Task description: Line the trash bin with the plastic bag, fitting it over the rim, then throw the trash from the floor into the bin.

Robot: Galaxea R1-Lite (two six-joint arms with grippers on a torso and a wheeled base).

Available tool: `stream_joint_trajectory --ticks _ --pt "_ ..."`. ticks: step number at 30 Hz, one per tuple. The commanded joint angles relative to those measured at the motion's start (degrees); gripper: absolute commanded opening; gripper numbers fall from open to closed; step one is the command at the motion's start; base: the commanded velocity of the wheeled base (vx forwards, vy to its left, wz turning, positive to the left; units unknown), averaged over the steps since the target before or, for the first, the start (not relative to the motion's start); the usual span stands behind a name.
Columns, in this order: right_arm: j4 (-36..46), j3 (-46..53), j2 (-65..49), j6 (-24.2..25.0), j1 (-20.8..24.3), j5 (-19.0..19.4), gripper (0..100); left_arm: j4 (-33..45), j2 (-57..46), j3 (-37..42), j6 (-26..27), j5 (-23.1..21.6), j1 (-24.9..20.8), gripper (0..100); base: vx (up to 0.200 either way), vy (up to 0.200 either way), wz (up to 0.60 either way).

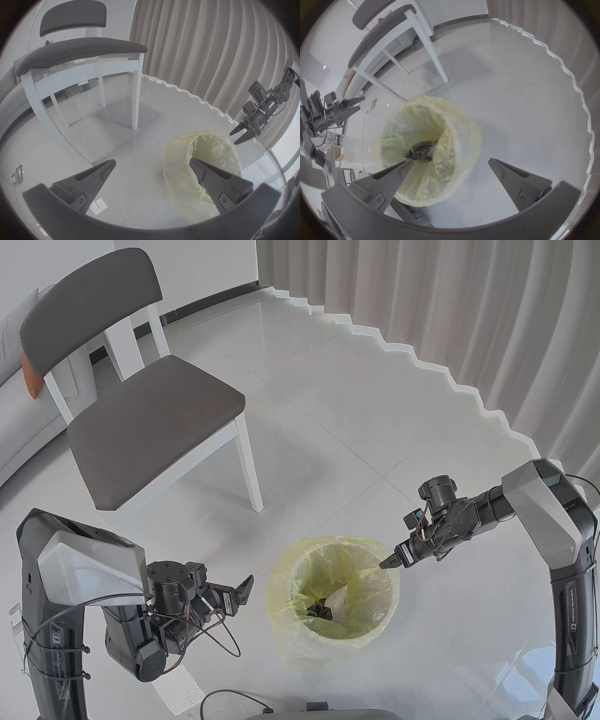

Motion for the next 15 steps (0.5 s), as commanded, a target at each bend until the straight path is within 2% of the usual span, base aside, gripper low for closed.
stream_joint_trajectory --ticks 1,15 --pt "0.0 -0.1 -0.7 0.0 -0.4 0.1 100 -1.0 0.2 0.0 0.0 0.0 0.1 100 0.0 0.0 0.0" --pt "0.1 -0.1 -2.2 0.3 -0.4 0.6 100 -1.0 0.3 0.0 -0.2 0.0 0.2 100 0.0 0.0 0.0"
